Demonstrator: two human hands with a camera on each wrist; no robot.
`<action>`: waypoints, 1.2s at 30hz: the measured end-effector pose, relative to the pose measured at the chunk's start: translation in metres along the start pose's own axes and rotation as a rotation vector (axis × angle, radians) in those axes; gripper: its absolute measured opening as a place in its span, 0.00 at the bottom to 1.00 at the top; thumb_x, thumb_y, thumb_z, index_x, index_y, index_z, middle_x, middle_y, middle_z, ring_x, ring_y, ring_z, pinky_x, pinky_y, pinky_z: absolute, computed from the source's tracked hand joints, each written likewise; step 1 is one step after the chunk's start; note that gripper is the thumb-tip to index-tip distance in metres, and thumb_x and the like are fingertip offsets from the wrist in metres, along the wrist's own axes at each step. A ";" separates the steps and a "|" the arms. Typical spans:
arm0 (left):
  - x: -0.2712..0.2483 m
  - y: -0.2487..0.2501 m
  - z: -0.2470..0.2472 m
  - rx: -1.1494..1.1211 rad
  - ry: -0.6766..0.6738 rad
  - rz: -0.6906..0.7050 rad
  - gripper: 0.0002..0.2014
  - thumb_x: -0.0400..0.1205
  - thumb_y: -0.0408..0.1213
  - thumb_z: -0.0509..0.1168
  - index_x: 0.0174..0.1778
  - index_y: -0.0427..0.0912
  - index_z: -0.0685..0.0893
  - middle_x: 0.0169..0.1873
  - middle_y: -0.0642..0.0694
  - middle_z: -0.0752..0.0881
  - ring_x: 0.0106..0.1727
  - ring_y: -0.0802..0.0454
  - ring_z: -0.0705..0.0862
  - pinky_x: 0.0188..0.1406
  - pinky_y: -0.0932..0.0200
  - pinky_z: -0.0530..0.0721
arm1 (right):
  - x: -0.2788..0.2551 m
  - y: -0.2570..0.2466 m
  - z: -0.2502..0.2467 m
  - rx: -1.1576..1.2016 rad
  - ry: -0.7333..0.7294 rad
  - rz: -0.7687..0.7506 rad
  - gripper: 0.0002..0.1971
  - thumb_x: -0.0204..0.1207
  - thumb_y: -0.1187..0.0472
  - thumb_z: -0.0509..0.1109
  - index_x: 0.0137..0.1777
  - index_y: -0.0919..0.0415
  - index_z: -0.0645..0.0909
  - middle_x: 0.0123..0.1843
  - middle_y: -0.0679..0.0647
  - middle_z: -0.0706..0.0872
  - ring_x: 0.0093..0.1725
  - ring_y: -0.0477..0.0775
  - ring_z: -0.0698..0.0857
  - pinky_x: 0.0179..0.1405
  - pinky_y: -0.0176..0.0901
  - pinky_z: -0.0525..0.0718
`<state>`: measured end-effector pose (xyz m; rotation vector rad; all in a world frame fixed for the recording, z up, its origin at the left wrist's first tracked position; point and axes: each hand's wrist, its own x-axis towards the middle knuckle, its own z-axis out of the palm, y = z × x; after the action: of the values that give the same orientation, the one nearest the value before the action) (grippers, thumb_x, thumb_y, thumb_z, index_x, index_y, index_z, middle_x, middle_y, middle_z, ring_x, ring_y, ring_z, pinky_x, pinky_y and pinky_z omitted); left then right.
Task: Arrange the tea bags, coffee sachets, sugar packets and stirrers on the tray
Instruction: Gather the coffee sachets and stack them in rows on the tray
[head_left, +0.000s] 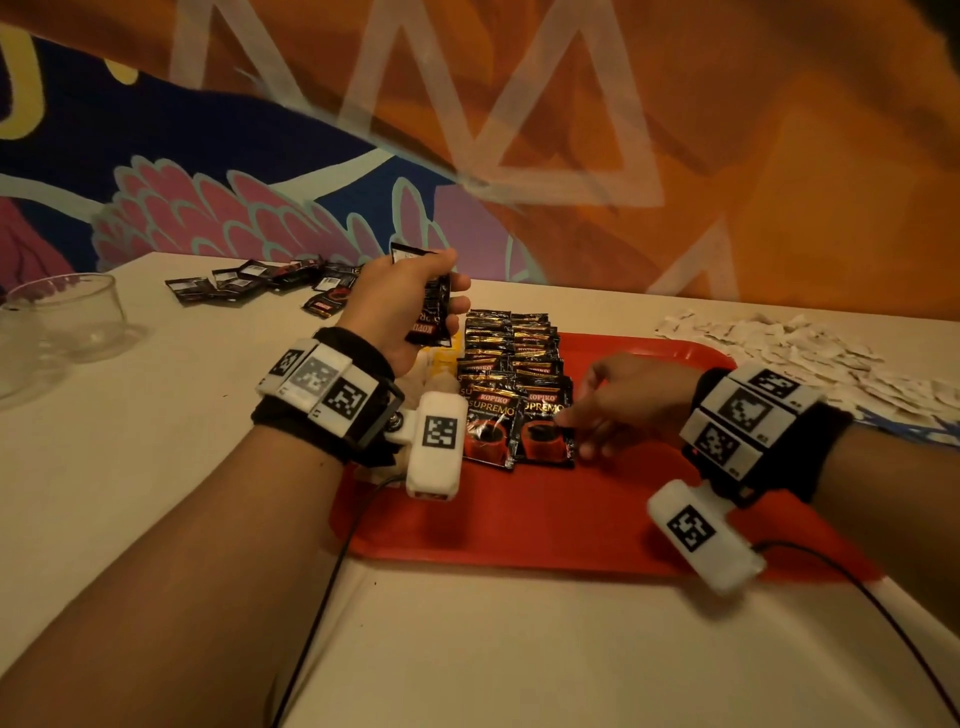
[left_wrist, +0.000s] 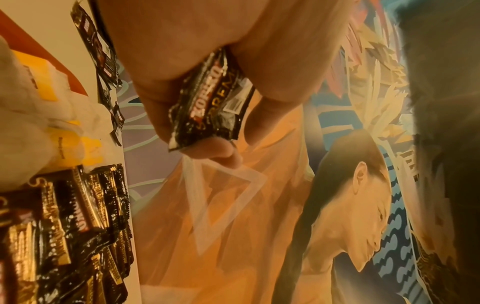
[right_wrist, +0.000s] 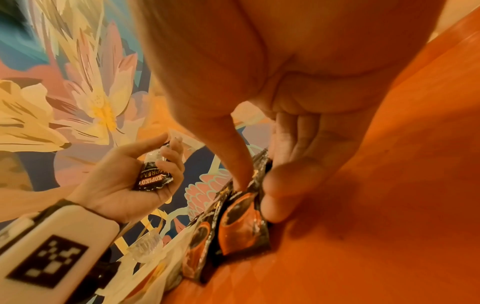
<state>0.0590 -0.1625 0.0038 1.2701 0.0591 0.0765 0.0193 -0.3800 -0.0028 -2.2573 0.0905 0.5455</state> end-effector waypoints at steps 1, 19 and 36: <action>0.000 0.000 0.000 -0.001 -0.003 -0.005 0.10 0.85 0.38 0.67 0.58 0.36 0.82 0.39 0.43 0.88 0.31 0.52 0.86 0.27 0.59 0.82 | 0.000 0.000 0.000 -0.005 0.005 -0.003 0.08 0.78 0.64 0.75 0.45 0.66 0.79 0.39 0.62 0.91 0.35 0.55 0.89 0.34 0.42 0.87; -0.002 0.001 -0.002 0.022 -0.017 -0.065 0.18 0.85 0.36 0.67 0.70 0.34 0.79 0.39 0.44 0.88 0.30 0.53 0.86 0.25 0.61 0.82 | 0.002 -0.021 0.013 -0.669 0.055 -0.288 0.11 0.77 0.50 0.75 0.59 0.45 0.85 0.48 0.42 0.79 0.50 0.46 0.79 0.36 0.35 0.74; -0.005 0.003 0.000 -0.008 0.004 -0.065 0.15 0.88 0.36 0.59 0.65 0.30 0.79 0.38 0.40 0.91 0.32 0.49 0.89 0.30 0.57 0.87 | 0.003 -0.026 0.008 -0.566 0.063 -0.318 0.09 0.76 0.52 0.77 0.55 0.45 0.86 0.42 0.38 0.78 0.40 0.39 0.76 0.34 0.36 0.72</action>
<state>0.0545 -0.1625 0.0067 1.2594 0.1030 0.0229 0.0258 -0.3565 0.0090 -2.7613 -0.4360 0.3546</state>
